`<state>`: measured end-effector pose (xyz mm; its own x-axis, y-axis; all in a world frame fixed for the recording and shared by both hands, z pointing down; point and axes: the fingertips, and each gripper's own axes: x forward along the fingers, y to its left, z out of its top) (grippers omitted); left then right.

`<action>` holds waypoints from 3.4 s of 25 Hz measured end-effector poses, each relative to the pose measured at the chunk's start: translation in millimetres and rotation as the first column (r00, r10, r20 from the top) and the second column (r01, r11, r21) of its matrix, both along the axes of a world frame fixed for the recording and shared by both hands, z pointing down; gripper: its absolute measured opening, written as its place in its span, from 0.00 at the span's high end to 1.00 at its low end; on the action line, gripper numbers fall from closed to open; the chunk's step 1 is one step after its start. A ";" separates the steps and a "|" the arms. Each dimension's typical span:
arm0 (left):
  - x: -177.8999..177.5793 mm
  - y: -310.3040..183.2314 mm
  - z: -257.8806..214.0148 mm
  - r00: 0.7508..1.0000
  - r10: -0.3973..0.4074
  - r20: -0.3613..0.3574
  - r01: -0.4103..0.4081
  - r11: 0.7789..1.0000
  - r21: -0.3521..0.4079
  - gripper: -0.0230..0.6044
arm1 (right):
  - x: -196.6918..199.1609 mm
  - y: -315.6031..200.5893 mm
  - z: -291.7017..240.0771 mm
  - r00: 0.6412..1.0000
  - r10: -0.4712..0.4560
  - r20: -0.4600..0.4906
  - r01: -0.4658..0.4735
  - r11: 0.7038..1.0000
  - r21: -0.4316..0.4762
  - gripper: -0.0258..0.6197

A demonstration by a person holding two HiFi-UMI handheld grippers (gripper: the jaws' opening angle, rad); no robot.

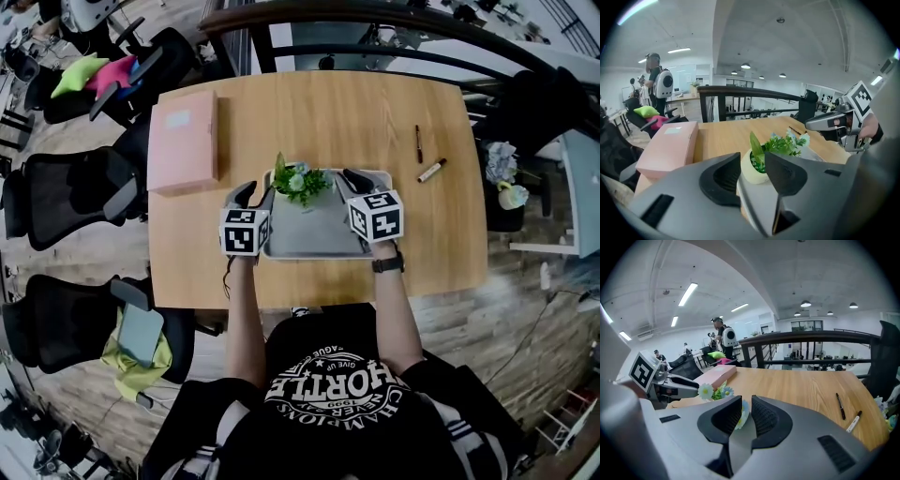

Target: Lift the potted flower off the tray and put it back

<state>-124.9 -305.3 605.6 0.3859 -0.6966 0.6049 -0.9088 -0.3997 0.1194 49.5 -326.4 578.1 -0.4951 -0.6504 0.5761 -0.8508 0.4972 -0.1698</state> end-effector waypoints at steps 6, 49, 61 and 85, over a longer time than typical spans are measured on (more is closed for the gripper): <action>2.8 -2.2 26.7 1.000 0.000 -0.003 -0.001 0.998 -0.060 0.65 | -3.9 -2.4 28.9 0.999 -0.038 0.002 0.038 0.995 -0.089 0.78; 33.0 0.1 90.1 0.922 0.388 0.014 -0.385 0.918 -0.096 0.48 | -81.7 5.3 114.7 0.767 -0.641 -0.035 0.640 0.767 -0.033 0.36; 36.3 -3.0 94.5 0.928 0.372 0.030 -0.368 0.926 -0.086 0.51 | -83.5 -4.7 115.9 0.798 -0.599 -0.073 0.601 0.799 0.012 0.43; 52.3 15.4 95.2 0.915 0.400 0.048 -0.387 0.907 -0.166 0.53 | -68.1 14.8 112.2 0.822 -0.566 -0.069 0.562 0.824 -0.070 0.43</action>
